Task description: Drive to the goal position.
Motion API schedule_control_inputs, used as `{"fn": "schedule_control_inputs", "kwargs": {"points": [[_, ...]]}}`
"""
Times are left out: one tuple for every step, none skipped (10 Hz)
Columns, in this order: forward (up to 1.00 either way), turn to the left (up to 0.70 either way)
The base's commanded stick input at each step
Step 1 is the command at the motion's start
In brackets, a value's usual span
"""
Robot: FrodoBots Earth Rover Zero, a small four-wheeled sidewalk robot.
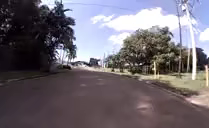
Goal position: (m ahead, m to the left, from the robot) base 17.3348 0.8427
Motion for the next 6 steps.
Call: {"fn": "schedule_control_inputs", "kwargs": {"points": [[0.70,0.00],[0.70,0.00],[0.70,0.00],[0.70,0.00],[0.70,0.00],[0.70,0.00]]}}
